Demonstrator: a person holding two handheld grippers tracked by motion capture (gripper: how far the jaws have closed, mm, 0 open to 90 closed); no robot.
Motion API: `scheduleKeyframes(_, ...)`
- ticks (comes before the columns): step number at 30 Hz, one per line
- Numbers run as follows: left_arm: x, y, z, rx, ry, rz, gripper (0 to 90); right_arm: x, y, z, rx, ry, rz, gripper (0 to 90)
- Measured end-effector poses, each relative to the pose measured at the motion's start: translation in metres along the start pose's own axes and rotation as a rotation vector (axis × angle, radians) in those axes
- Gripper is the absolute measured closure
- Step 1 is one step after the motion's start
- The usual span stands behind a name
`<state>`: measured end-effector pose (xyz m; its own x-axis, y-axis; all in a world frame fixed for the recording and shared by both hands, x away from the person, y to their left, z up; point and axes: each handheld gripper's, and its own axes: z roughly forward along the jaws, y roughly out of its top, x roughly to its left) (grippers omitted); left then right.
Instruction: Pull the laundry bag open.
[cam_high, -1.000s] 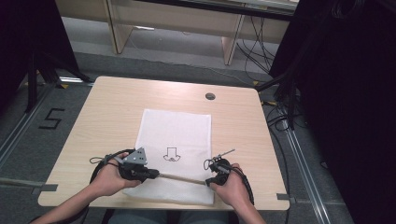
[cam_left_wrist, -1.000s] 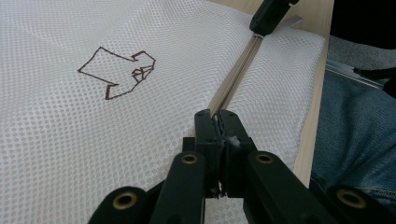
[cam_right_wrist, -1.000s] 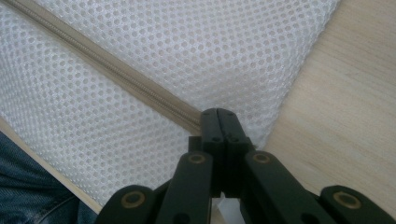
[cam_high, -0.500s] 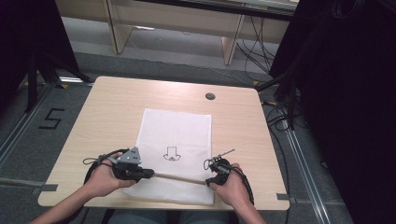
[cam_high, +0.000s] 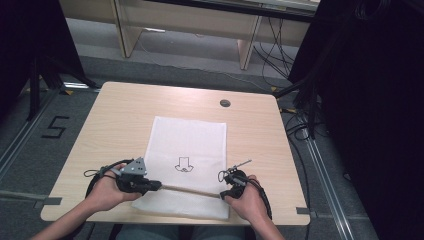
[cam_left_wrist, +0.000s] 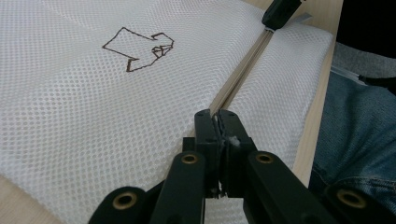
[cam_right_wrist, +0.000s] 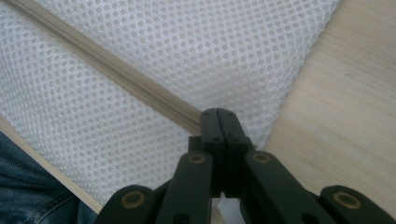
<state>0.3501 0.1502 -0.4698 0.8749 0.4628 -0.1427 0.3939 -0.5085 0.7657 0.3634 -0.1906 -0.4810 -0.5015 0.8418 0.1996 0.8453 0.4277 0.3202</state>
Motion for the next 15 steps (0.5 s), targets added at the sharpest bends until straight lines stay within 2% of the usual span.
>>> scheduleKeyframes(3, -0.0006, -0.0008, -0.0006, -0.002, -0.004, -0.014, 87.4, 0.0001, 0.0000, 0.0000, 0.000, -0.001, -0.001, 90.0)
scheduleKeyframes(4, -0.0004, -0.0010, -0.0010, 0.006, 0.002, -0.004, 87.4, -0.0009, 0.0001, 0.0008, -0.006, 0.006, -0.018, 90.0)
scheduleKeyframes(5, 0.0012, -0.0012, -0.0022, 0.010, 0.008, 0.009, 87.4, -0.0006, 0.0000, 0.0007, -0.005, 0.005, -0.013, 90.0)
scheduleKeyframes(7, 0.0010, -0.0024, -0.0037, 0.002, 0.012, -0.018, 87.4, -0.0008, 0.0001, 0.0007, -0.004, 0.004, -0.015, 90.0)
scheduleKeyframes(9, 0.0033, -0.0045, -0.0062, 0.000, 0.013, -0.025, 87.3, -0.0014, 0.0001, 0.0007, -0.005, 0.009, -0.017, 90.0)
scheduleKeyframes(10, 0.0047, -0.0054, -0.0075, -0.006, 0.012, -0.015, 87.4, -0.0020, 0.0002, 0.0008, -0.008, 0.008, -0.024, 90.0)
scheduleKeyframes(11, 0.0046, -0.0063, -0.0082, -0.003, 0.015, -0.028, 87.4, -0.0006, 0.0000, 0.0001, 0.000, 0.001, -0.005, 90.0)
scheduleKeyframes(12, 0.0063, -0.0066, -0.0093, 0.000, 0.019, -0.005, 87.3, -0.0003, 0.0000, 0.0000, -0.001, 0.000, -0.003, 90.0)
scheduleKeyframes(13, 0.0061, -0.0071, -0.0094, -0.005, 0.012, -0.016, 87.3, -0.0001, 0.0000, 0.0000, 0.000, 0.001, -0.001, 90.0)
scheduleKeyframes(15, 0.0055, -0.0072, -0.0092, -0.004, 0.011, -0.011, 87.4, -0.0011, 0.0001, 0.0007, -0.006, 0.006, -0.015, 90.0)
